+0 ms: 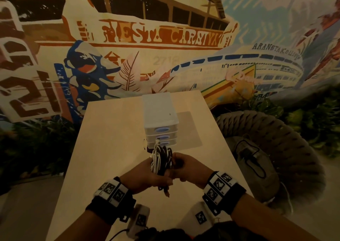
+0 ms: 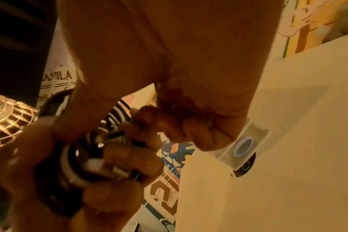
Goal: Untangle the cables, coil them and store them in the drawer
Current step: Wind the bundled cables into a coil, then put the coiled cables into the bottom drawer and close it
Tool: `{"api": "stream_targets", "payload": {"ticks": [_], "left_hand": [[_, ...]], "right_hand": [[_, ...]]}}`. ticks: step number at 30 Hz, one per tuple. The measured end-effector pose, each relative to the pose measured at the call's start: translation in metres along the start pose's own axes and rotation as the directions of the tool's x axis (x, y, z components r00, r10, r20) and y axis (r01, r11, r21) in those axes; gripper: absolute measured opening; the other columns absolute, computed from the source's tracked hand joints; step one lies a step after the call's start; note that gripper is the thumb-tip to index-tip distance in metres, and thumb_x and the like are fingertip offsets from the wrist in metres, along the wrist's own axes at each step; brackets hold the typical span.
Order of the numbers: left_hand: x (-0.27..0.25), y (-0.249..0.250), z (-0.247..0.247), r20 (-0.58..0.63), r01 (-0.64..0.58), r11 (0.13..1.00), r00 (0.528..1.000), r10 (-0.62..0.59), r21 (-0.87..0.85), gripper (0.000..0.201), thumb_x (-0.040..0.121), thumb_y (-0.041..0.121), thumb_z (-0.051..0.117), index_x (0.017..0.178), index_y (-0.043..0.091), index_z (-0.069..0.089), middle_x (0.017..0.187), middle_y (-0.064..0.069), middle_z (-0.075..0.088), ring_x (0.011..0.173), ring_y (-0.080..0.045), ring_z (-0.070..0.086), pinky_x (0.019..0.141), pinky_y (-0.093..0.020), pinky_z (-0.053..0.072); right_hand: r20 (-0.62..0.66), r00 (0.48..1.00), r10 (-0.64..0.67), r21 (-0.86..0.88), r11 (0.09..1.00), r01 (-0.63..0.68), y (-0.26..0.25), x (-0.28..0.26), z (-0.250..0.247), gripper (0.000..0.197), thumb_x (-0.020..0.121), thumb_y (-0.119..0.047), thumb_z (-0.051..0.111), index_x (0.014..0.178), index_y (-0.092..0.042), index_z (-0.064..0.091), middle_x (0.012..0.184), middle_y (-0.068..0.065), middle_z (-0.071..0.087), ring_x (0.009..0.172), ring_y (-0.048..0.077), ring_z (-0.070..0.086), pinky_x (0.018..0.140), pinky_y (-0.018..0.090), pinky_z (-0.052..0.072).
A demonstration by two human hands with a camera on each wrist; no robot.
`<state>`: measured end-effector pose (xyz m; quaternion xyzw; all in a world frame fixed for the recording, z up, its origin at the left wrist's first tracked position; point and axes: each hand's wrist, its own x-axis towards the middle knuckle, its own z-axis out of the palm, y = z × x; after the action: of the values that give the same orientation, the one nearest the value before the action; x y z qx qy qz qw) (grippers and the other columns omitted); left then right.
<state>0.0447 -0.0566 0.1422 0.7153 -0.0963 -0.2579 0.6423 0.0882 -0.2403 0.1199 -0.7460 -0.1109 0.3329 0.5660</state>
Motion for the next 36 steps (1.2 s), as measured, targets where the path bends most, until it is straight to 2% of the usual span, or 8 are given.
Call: {"api": "stream_targets", "payload": {"ticks": [4,8,12,16,20,23,30,36], "left_hand": [[-0.007,-0.006,-0.012,-0.070,0.005,0.993,0.998,0.003,0.120,0.035,0.083,-0.007,0.073,0.113,0.001,0.058,0.084,0.001,0.069,0.075,-0.013,0.066,0.071,-0.031,0.056],[-0.013,-0.008,-0.023,-0.114,-0.010,0.982,0.993,0.032,0.191,0.057,0.083,-0.005,0.073,0.129,0.019,0.050,0.091,-0.002,0.069,0.075,-0.011,0.065,0.069,-0.029,0.055],[-0.010,-0.011,-0.042,-0.251,0.027,0.960,0.967,0.046,0.278,0.074,0.074,0.009,0.077,0.137,0.031,0.045,0.090,-0.002,0.068,0.070,-0.013,0.065,0.064,-0.039,0.059],[0.001,-0.004,-0.068,-0.363,0.067,0.898,0.926,0.107,0.435,0.083,0.075,0.017,0.081,0.138,0.040,0.034,0.100,0.012,0.065,0.077,-0.006,0.063,0.068,-0.025,0.050],[0.028,0.011,-0.094,-0.416,0.084,0.816,0.887,0.200,0.572,0.071,0.074,0.025,0.084,0.130,0.028,0.041,0.112,0.010,0.060,0.095,-0.013,0.060,0.078,-0.017,0.044],[0.063,0.022,-0.121,-0.403,0.182,0.674,0.896,0.187,0.716,0.084,0.069,0.038,0.082,0.139,0.015,0.043,0.127,-0.005,0.060,0.109,-0.028,0.060,0.086,-0.032,0.048],[0.135,0.031,-0.152,-0.351,0.305,0.442,0.936,0.023,0.844,0.090,0.069,0.041,0.084,0.141,0.010,0.040,0.129,-0.013,0.057,0.114,-0.035,0.059,0.093,-0.045,0.052],[0.156,0.019,-0.155,-0.382,0.343,0.466,0.924,-0.010,0.816,0.084,0.072,0.036,0.084,0.139,0.009,0.041,0.127,-0.012,0.056,0.111,-0.034,0.057,0.090,-0.041,0.050]], "right_hand": [[0.106,0.994,-0.030,0.132,0.991,0.016,-0.001,-0.003,0.005,0.053,0.076,-0.024,0.079,0.123,-0.007,0.062,0.092,0.017,0.063,0.071,0.016,0.054,0.063,0.028,0.046],[0.179,0.984,-0.010,0.184,0.983,-0.023,0.002,0.001,-0.001,0.042,0.089,0.001,0.066,0.129,-0.010,0.061,0.105,0.018,0.071,0.088,0.022,0.069,0.079,0.033,0.055],[0.065,0.997,0.047,0.141,0.988,-0.056,0.004,0.008,0.004,0.026,0.093,-0.003,0.063,0.117,-0.011,0.066,0.104,0.009,0.075,0.086,0.019,0.072,0.076,0.029,0.057],[-0.059,0.988,0.141,0.078,0.988,-0.136,0.029,0.015,0.017,0.012,0.095,-0.018,0.064,0.106,-0.016,0.069,0.096,0.002,0.074,0.078,0.015,0.071,0.072,0.027,0.059],[-0.071,0.969,0.238,0.188,0.957,-0.222,0.065,0.020,0.022,0.015,0.096,-0.022,0.065,0.107,-0.013,0.068,0.096,0.004,0.072,0.079,0.018,0.072,0.072,0.029,0.059],[-0.079,0.951,0.298,0.323,0.910,-0.258,0.082,0.035,0.017,0.019,0.095,-0.021,0.067,0.108,-0.009,0.067,0.098,0.008,0.071,0.079,0.021,0.072,0.074,0.033,0.059],[-0.079,0.902,0.424,0.775,0.596,-0.212,0.100,0.105,0.004,0.021,0.098,-0.018,0.061,0.110,-0.002,0.068,0.103,0.018,0.072,0.086,0.034,0.071,0.081,0.043,0.058],[-0.118,0.848,0.517,0.952,0.302,-0.051,0.110,0.170,0.002,0.022,0.100,-0.011,0.055,0.112,0.003,0.068,0.114,0.022,0.069,0.096,0.037,0.069,0.085,0.044,0.057]]}}
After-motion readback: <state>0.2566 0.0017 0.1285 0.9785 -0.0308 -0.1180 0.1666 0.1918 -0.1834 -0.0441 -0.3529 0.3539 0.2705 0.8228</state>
